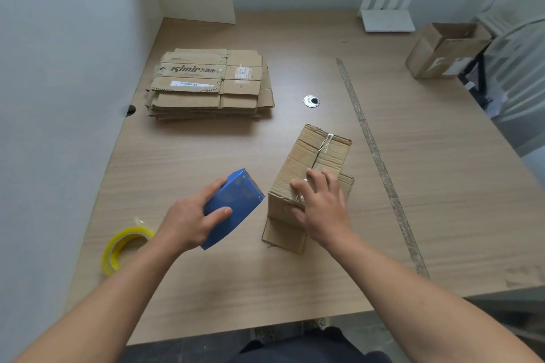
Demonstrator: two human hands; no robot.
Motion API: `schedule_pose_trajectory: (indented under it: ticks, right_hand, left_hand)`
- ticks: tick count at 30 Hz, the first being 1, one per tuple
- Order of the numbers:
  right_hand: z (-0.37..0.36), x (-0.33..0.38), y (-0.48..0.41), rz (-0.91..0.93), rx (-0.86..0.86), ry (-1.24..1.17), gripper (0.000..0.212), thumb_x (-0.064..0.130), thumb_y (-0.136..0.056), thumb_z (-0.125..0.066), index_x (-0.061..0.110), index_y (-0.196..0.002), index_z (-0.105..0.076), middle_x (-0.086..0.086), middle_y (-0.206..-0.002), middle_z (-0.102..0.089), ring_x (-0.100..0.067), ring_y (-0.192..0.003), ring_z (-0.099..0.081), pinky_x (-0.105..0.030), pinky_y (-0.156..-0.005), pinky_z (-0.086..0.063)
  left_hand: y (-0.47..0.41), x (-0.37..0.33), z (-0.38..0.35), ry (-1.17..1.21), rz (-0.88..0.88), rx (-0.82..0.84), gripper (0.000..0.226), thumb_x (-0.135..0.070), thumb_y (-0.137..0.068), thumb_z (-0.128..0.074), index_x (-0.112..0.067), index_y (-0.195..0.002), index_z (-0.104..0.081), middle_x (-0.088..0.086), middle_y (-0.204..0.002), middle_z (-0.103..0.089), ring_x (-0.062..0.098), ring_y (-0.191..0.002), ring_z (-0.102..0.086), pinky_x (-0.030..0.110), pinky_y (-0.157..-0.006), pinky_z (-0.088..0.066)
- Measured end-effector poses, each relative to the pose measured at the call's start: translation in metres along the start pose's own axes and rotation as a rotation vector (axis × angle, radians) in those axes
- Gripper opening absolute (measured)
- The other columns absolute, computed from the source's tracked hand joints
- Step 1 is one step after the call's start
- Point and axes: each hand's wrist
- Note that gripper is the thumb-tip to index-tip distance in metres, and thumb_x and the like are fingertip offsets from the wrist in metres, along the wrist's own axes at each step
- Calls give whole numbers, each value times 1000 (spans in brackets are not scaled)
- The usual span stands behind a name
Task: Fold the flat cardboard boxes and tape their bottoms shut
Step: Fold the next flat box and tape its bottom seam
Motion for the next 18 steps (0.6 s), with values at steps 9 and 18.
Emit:
schedule_pose_trajectory:
  ticks: [9, 18]
  right_hand:
    - [1, -4, -3, 66, -7, 67, 47, 31, -73, -85, 22, -117, -67, -16, -137, -53, -47, -132, -41, -56, -94, -46]
    - [17, -35, -23, 264, 181, 69, 59, 26, -87, -73, 24, -141, -51, -6, -160, -27, -29, -151, -14, -56, -117, -23]
  left_hand:
    - [8, -1, 3, -12, -77, 35, 69, -39, -90, -68, -53, -146, -31, -10, -122, -64, 21, -95, -59, 34, -85, -49]
    - [17, -11, 19, -229, -473, -154, 63, -39, -90, -62, -50, -144, -31, -4, -92, -66, 29, -67, -57, 37, -58, -52]
Point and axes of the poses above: each hand's wrist, its own y-axis away from the middle knuckle, its own z-axis out of the back of the hand, x = y × z
